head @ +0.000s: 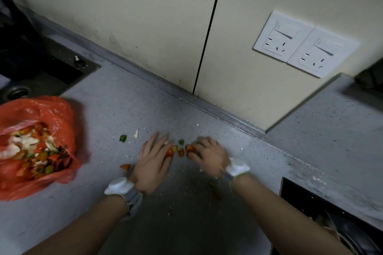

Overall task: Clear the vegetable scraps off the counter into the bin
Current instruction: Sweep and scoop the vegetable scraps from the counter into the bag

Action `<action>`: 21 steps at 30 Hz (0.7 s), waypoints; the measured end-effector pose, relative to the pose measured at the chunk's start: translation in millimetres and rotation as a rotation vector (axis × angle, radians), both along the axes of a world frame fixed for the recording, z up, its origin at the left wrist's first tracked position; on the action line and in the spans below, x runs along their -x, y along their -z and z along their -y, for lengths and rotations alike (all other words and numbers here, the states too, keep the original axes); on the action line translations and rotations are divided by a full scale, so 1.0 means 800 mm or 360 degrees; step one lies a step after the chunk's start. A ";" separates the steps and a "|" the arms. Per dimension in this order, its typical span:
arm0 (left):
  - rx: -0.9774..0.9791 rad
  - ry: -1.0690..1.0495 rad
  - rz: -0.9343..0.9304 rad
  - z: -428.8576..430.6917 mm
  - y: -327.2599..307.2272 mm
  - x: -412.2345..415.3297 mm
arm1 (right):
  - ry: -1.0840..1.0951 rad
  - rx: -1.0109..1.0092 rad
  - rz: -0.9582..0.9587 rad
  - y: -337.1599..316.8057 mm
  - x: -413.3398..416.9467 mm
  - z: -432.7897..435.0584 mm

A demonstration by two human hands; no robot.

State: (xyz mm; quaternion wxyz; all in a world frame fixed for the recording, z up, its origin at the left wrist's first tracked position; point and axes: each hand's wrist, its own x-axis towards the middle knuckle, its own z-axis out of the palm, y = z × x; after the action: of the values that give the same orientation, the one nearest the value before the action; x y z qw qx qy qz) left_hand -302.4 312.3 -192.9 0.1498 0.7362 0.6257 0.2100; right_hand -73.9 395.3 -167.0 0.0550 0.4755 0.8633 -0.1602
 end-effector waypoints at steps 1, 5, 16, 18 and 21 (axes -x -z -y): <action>-0.0003 -0.0013 0.0005 0.006 0.003 0.008 | -0.0087 -0.0026 -0.0108 -0.004 -0.004 0.015; -0.0038 -0.0014 -0.0033 0.026 0.011 0.031 | 0.0186 -0.0298 -0.0559 0.000 -0.064 0.043; -0.0075 -0.0123 -0.0004 0.093 0.027 0.086 | 0.1064 -0.0092 -0.0445 0.056 -0.059 0.086; -0.0067 -0.0141 -0.0011 0.104 0.030 0.095 | 0.1010 -0.0046 -0.0494 0.050 -0.018 0.087; -0.0052 -0.0184 -0.0029 0.121 0.033 0.114 | 0.0856 -0.0003 -0.0586 0.040 0.040 0.103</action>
State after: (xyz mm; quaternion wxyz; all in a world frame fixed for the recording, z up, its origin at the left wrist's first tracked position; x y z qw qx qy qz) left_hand -393.7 215.6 -219.1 0.1198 0.7030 0.6650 0.2219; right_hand -106.0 313.0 -199.1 -0.1467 0.6495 0.7024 -0.2515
